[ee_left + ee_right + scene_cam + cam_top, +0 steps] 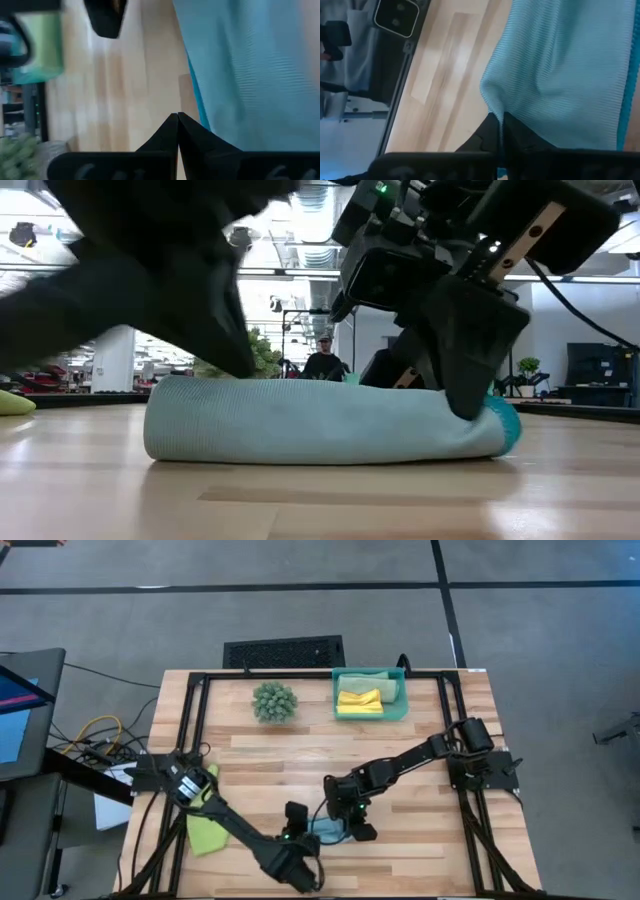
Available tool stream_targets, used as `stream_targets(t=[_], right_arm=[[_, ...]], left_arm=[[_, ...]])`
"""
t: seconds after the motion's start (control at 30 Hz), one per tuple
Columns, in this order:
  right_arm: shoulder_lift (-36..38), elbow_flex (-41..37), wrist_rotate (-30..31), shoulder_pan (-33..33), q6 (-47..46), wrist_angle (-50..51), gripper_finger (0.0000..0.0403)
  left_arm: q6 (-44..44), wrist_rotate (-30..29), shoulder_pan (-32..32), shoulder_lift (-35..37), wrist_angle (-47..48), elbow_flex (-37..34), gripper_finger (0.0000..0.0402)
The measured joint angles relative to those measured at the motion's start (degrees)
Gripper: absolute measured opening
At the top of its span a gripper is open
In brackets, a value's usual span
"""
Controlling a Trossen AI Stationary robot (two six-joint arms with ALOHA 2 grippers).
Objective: Roll microfiber towels into tight, uniform cylinder then place into a basket
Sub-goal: Roll the blue microfiber cloth
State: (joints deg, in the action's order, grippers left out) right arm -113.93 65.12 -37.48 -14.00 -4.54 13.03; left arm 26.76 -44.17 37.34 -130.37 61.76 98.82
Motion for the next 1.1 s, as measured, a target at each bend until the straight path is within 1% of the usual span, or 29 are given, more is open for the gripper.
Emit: stream_targets(t=[0.1, 0.17, 0.27, 0.33, 0.5, 0.67, 0.8, 0.93, 1.03, 1.1], right_arm=[[0.0, 0.0, 0.0, -0.4, 0.0, -0.3, 0.0034], [0.0, 0.0, -0.1, -0.5, 0.0, -0.2, 0.0034], [0.0, 0.0, -0.6, -0.6, 0.0, -0.2, 0.0027], [0.5, 0.0, -2.1, -0.7, 0.3, 0.0, 0.0023], [2.3, 0.0, -5.9, -0.6, 1.0, -1.8, 0.0023], [2.2, 0.0, -6.0, 1.2, -1.9, -1.0, 0.0023], [2.2, -1.2, -6.0, 2.3, -3.6, -1.5, 0.0021], [2.2, -3.8, -5.8, 2.4, -5.9, -2.7, 0.0027], [2.1, -5.9, -3.9, 2.0, -6.1, -3.4, 0.0028], [2.1, -7.0, -2.9, 2.0, -6.8, -5.7, 0.0029]], left_arm=[[-3.5, 3.1, -1.6, 0.0, -4.9, -2.7, 0.0], [-7.2, 5.5, -2.3, 0.0, -11.3, -4.4, 0.0], [-11.6, 7.6, -2.8, 0.3, -17.1, -5.8, 0.0], [-13.4, 8.5, -2.8, 0.4, -21.1, -6.6, 0.0], [-16.8, 10.0, -2.2, 0.4, -26.2, -7.0, 0.0], [-19.4, 12.5, -0.9, 0.3, -30.3, -6.8, 0.0], [-20.5, 13.8, -0.1, 0.2, -31.9, -6.8, 0.0], [-20.1, 13.5, 0.5, 1.3, -29.6, -7.0, 0.0], [-18.9, 13.9, 0.9, 3.1, -27.3, -7.2, 0.0], [-18.4, 13.2, 1.3, 4.7, -27.2, -7.2, 0.0]])
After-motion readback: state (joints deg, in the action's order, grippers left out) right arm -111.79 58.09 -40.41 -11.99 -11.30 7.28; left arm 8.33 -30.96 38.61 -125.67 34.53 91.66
